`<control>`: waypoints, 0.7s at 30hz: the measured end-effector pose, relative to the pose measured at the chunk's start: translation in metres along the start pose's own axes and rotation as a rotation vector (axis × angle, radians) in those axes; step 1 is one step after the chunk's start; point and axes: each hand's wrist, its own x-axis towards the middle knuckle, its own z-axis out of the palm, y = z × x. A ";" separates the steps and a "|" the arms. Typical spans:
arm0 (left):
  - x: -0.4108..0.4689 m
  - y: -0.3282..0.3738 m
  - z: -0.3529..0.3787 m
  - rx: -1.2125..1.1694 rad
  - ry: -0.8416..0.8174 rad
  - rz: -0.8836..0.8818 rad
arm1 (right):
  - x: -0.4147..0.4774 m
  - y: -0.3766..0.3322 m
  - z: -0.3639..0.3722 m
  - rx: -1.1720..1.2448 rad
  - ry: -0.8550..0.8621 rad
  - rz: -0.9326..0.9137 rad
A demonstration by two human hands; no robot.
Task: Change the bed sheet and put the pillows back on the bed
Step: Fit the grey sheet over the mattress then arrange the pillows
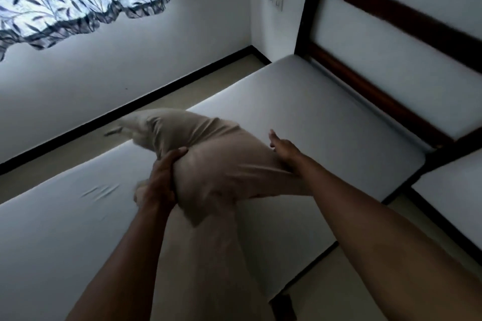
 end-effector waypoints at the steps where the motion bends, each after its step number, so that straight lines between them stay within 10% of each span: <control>1: -0.003 -0.001 0.013 -0.003 -0.027 -0.026 | 0.002 -0.007 -0.016 0.022 -0.013 0.024; 6: -0.002 -0.030 0.041 0.083 -0.179 -0.264 | 0.026 0.021 -0.071 0.331 -0.239 0.138; 9: 0.010 -0.060 0.046 0.184 -0.264 -0.344 | 0.037 0.059 -0.087 0.447 0.014 0.222; 12: 0.025 -0.093 0.073 0.077 -0.178 -0.431 | 0.048 0.076 -0.123 0.456 0.246 0.023; 21: 0.108 -0.166 0.301 -0.050 0.013 -0.482 | 0.140 0.044 -0.283 0.110 0.094 -0.379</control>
